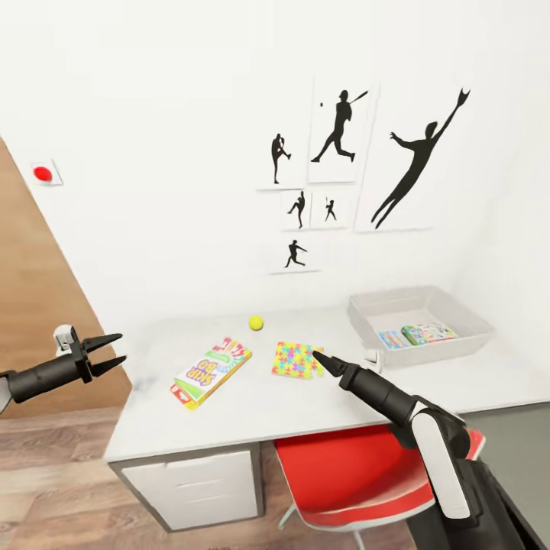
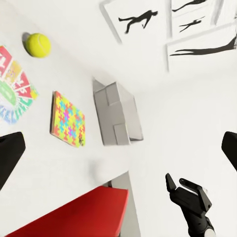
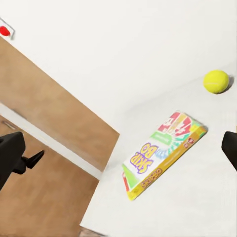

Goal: Put all the toys in the child's room - the three board games (two on the bed and one on the table), the two jigsaw puzzles on the table, and the tennis ball on the table - inside the toy box on the table in the child's room.

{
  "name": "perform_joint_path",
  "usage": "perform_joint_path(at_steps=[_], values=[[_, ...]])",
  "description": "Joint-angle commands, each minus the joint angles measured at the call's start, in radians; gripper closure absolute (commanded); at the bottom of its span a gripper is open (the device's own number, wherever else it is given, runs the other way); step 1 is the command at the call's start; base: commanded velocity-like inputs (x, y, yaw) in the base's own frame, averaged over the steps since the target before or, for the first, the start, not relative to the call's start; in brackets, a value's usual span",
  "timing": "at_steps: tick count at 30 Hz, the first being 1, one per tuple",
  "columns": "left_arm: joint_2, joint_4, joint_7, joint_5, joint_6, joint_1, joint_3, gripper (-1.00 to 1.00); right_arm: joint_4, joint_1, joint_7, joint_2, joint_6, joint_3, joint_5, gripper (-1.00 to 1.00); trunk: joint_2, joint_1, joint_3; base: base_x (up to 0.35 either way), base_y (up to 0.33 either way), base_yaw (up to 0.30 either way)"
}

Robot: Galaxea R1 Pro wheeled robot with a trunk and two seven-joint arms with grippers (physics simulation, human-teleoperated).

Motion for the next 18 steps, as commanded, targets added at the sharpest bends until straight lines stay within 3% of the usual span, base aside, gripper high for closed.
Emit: perform_joint_path(at_steps=[1,13,18], values=[[0.0,0.001,-0.002,0.0,0.005,-0.001,0.0,-1.0,-0.001,-0.001,0.001,0.0,0.007,-0.002,-0.004,-1.0,-0.002,0.0,-0.002,-0.098,0.266,0.282],[0.0,0.001,-0.002,-0.002,0.005,-0.001,-0.001,-1.0,-0.001,-0.001,0.001,-0.003,0.007,-0.002,-0.004,-1.0,-0.002,0.0,-0.002,-0.036,0.276,0.28],[0.0,0.001,-0.002,-0.004,0.005,-0.001,0.0,-1.0,-0.001,-0.001,0.002,-0.006,0.007,-0.002,-0.004,-1.0,-0.002,0.0,-0.002,0.071,0.268,0.136]])
